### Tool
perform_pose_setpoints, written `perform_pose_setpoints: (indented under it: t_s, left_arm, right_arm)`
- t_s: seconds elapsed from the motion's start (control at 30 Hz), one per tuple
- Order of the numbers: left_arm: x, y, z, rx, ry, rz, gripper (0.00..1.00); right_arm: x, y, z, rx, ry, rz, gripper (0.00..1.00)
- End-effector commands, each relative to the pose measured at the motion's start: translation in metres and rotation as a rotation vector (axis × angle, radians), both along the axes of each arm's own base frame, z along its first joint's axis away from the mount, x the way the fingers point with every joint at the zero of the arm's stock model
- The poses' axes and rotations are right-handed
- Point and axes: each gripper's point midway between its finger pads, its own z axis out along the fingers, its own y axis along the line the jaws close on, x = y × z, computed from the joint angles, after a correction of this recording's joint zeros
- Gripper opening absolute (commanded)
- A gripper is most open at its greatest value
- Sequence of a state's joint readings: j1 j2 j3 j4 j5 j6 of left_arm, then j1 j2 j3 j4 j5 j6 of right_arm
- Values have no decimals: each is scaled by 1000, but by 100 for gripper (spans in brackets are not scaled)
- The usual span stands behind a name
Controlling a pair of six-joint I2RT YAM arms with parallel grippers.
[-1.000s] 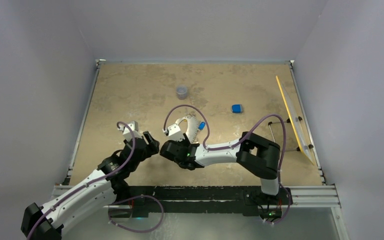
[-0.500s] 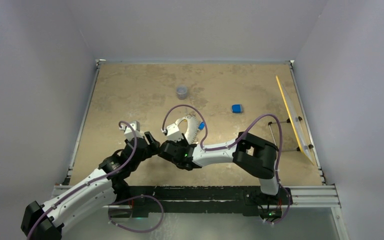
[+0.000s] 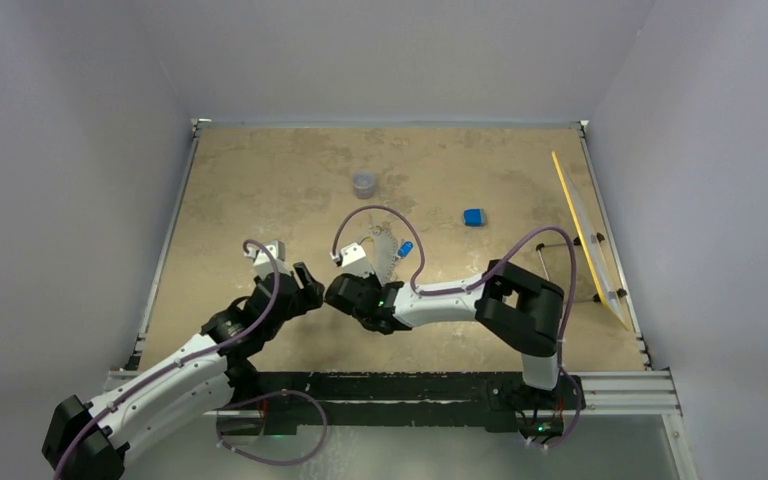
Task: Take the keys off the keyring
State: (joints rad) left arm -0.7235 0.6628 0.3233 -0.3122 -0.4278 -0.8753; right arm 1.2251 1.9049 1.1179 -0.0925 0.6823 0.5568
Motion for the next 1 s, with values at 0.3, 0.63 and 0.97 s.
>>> perform_pose_setpoints:
  t_s: [0.3, 0.63, 0.97]
  left_arm:
    - [6, -22, 16, -36, -47, -97, 62]
    - [5, -54, 7, -53, -29, -263, 62]
    - [7, -66, 6, -65, -35, -315, 61]
  right_arm:
    - [-5, -21, 1, 60, 161, 104, 17]
    - [5, -14, 23, 281, 236, 189, 10]
    - [9, -24, 17, 331, 269, 195, 6]
